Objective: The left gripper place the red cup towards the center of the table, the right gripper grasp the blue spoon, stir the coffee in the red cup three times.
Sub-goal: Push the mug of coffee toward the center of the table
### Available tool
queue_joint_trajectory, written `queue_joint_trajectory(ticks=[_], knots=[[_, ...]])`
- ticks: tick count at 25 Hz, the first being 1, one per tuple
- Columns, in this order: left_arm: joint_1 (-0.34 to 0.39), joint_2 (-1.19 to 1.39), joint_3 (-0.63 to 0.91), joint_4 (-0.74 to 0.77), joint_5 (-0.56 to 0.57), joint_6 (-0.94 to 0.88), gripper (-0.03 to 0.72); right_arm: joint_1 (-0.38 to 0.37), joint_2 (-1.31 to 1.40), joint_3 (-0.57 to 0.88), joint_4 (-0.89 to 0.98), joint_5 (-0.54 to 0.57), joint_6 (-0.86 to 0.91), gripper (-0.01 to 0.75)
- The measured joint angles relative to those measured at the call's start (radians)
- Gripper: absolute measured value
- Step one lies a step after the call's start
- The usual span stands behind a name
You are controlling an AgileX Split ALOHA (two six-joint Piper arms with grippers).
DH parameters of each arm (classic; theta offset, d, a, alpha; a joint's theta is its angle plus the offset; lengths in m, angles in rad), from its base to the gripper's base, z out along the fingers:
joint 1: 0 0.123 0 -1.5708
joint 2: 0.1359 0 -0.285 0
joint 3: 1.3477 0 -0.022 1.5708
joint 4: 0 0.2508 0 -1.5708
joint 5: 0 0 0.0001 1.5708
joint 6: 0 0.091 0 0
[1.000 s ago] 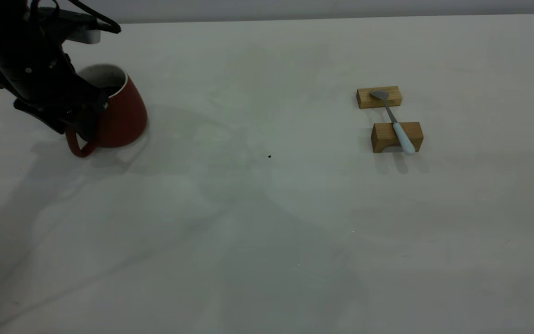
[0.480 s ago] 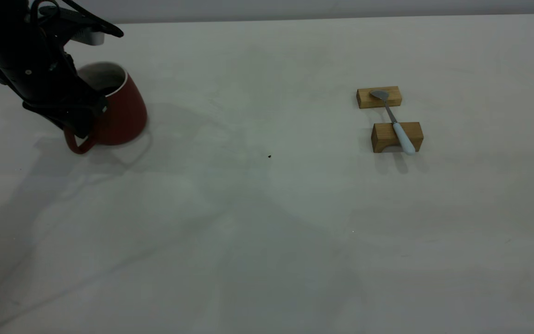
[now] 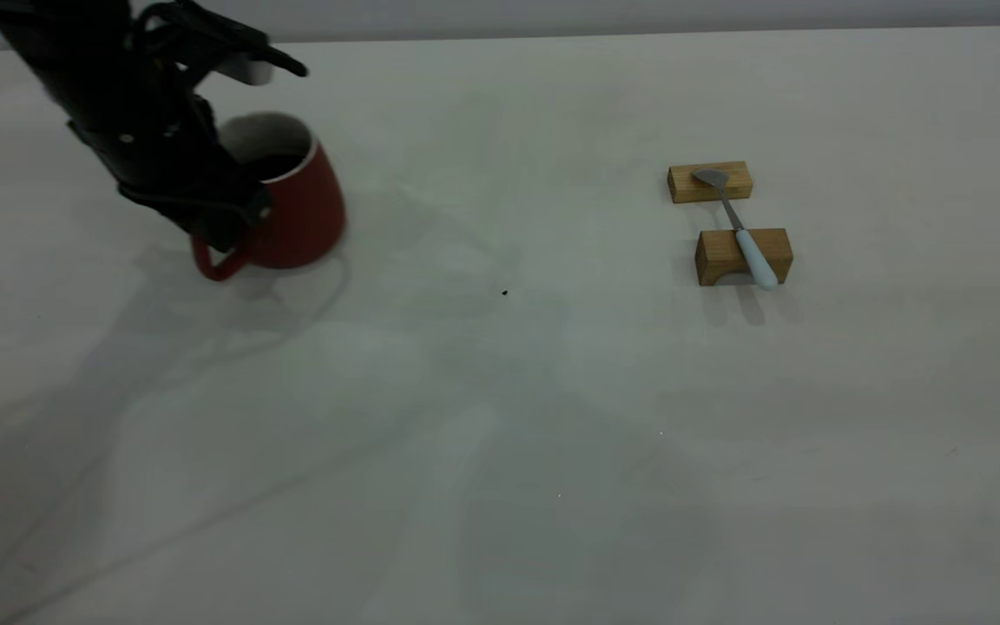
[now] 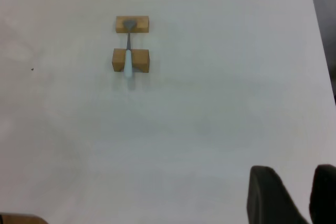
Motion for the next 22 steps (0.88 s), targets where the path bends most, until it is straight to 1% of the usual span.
queue_joint_trajectory(ticks=[13, 17, 22], knots=[[-0.178, 0.002, -0.001, 0.0, -0.018, 0.004, 0.191, 0.0, 0.0, 0.0, 0.0, 0.0, 0.0, 0.237], [-0.208, 0.004, -0.001, -0.001, -0.024, 0.005, 0.191, 0.0, 0.0, 0.0, 0.0, 0.0, 0.0, 0.237], [-0.228, 0.018, -0.009, -0.001, -0.033, 0.005, 0.191, 0.0, 0.0, 0.0, 0.0, 0.0, 0.0, 0.237]])
